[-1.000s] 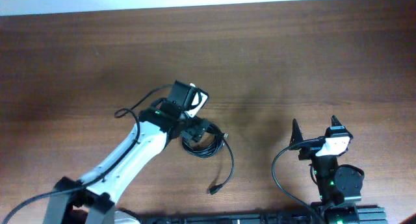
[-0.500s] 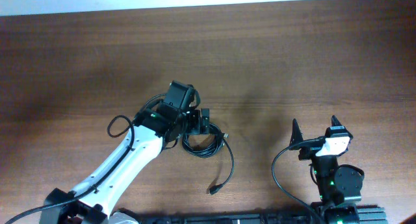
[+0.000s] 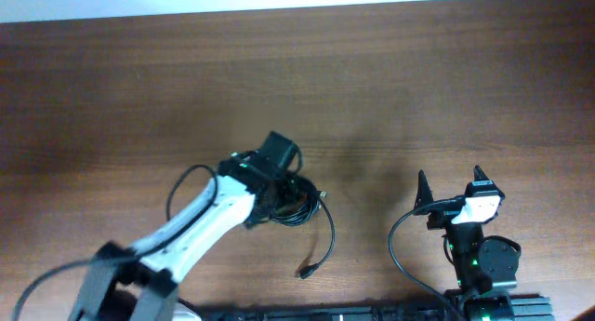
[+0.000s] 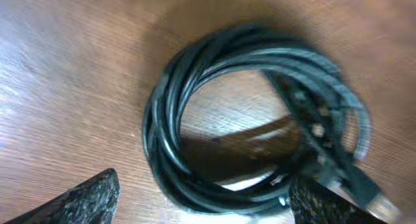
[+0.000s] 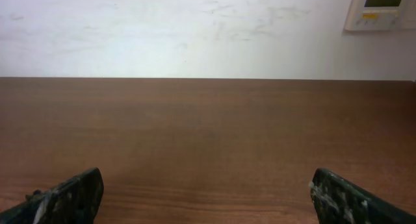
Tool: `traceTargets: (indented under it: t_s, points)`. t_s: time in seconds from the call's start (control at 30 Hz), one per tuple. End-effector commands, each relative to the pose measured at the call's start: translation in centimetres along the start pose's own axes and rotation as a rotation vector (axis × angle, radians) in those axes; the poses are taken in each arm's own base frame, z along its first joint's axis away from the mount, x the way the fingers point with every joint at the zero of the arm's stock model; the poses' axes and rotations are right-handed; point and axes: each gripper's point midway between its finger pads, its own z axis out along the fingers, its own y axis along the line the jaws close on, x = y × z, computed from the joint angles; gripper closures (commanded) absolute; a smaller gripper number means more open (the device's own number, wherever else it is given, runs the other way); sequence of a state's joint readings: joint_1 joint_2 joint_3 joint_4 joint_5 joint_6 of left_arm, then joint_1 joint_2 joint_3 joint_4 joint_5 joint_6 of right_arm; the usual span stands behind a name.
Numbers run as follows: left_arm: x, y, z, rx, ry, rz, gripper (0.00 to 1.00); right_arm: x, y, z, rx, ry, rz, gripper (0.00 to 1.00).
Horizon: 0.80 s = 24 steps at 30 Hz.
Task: Untangle cables
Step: 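Lift the cable coil with the left gripper, letting loose ends hang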
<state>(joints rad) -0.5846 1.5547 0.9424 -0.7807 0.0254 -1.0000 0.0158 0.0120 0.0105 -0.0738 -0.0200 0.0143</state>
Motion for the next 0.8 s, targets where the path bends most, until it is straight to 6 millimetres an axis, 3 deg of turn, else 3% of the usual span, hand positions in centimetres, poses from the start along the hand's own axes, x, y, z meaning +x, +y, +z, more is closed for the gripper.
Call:
traceTargets:
  t_s: [0.0,0.03,0.13,0.2,0.3,0.33,0.47,0.53,0.6,0.77]
  points:
    - [1.7,0.7,2.5,-0.088,0.038,-0.091,0.27,0.2,0.2,0.0,-0.008,0.003,-0.007,0.01]
    - [1.8,1.2,3.5,-0.126,0.044,-0.115,0.36,0.2,0.2,0.0,-0.008,0.003,-0.007,0.01]
    - [1.9,1.4,4.3,-0.142,0.054,-0.118,0.43,0.2,0.2,0.0,-0.008,0.003,-0.007,0.01]
    - [1.9,1.3,4.4,-0.142,0.053,-0.118,0.67,0.2,0.2,0.0,-0.008,0.003,-0.007,0.01]
    - [1.8,1.3,4.4,-0.14,0.051,-0.117,0.95,0.2,0.2,0.0,-0.008,0.003,-0.007,0.01]
    - [1.8,1.2,4.4,-0.139,0.05,-0.116,1.0,0.2,0.2,0.0,-0.008,0.003,-0.007,0.01]
    - [-0.3,0.7,3.7,-0.132,-0.008,0.123,1.0,0.2,0.2,0.0,-0.008,0.003,-0.007,0.01]
    - [-2.0,-0.1,1.9,-0.106,-0.052,0.236,1.0,0.2,0.2,0.0,-0.007,0.003,-0.007,0.01]
    - [-4.0,-2.3,-1.2,-0.03,-0.131,0.399,1.0,0.2,0.2,0.0,-0.008,0.003,-0.007,0.01]
    - [-5.7,-3.5,-4.9,-0.006,-0.257,0.591,1.0,0.2,0.2,0.0,-0.008,0.003,-0.007,0.01]
